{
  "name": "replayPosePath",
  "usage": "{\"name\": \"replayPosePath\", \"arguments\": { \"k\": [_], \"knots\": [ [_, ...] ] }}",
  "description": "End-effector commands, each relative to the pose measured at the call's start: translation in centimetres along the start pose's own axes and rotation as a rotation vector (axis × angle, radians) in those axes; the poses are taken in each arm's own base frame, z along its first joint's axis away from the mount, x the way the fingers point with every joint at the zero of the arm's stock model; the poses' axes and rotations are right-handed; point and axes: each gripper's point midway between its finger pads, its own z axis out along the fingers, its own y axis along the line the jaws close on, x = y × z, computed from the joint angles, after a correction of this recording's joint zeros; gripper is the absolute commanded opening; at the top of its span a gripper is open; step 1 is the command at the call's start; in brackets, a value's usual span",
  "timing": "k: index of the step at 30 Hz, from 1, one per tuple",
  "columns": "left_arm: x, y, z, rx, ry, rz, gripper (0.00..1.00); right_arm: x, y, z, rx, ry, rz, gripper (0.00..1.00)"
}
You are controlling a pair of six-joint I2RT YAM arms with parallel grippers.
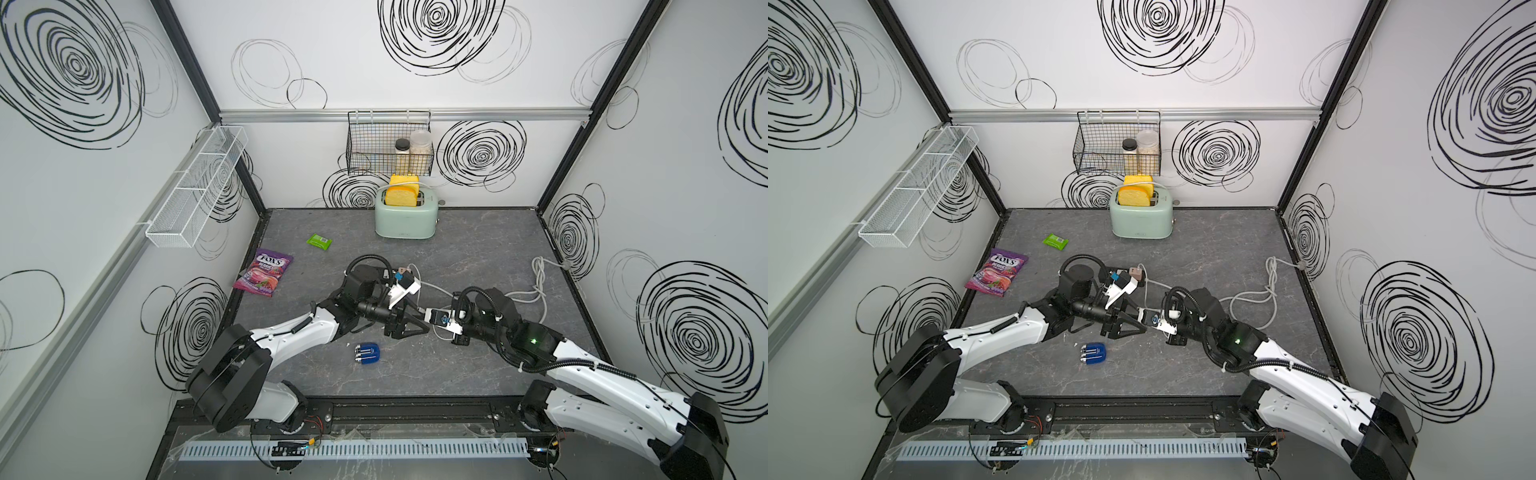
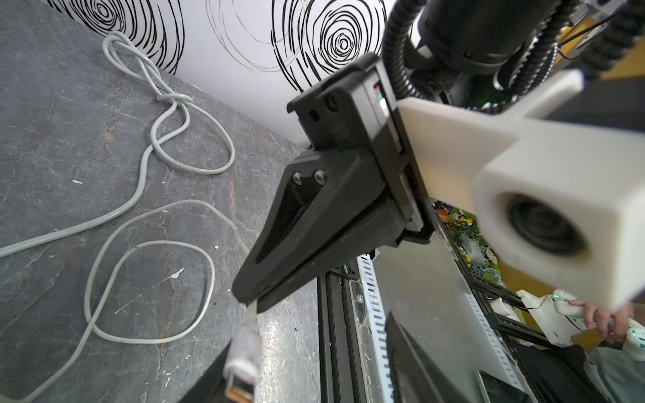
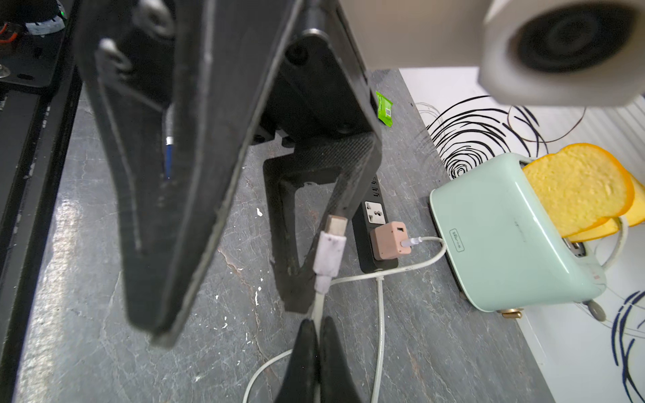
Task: Charge the electric shaver
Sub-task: Pick up the charging cable from the center of the board.
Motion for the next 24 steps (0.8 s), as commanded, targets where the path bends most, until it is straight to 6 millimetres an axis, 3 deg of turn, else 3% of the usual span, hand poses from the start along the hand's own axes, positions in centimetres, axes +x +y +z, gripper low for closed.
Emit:
{"name": "replayPosePath", "arguments": {
  "k": [1,17,21,24],
  "knots": [
    [-2.00,0.19,-0.62,-0.011,-0.048,0.048,0.62,-0.52,-0.32,-0.51,0.035,-0.031,-0.044,0.00],
    [-2.81,0.81,-1.25,-0.029,-0.080,0.030,0.56,0.02,0.30,-0.12,0.020,-0.002,-0.085,0.00],
    [-2.64,0.85,-1.19,-0.022,-0.075,0.023,0.45,0.02,0.22,-0.09,0.027,-0.004,-0.086,0.00],
    [-2.34,1.03,-1.12,-0.021,-0.067,0.009,0.28,-0.10,0.06,-0.13,0.037,-0.011,-0.085,0.00]
  ]
}}
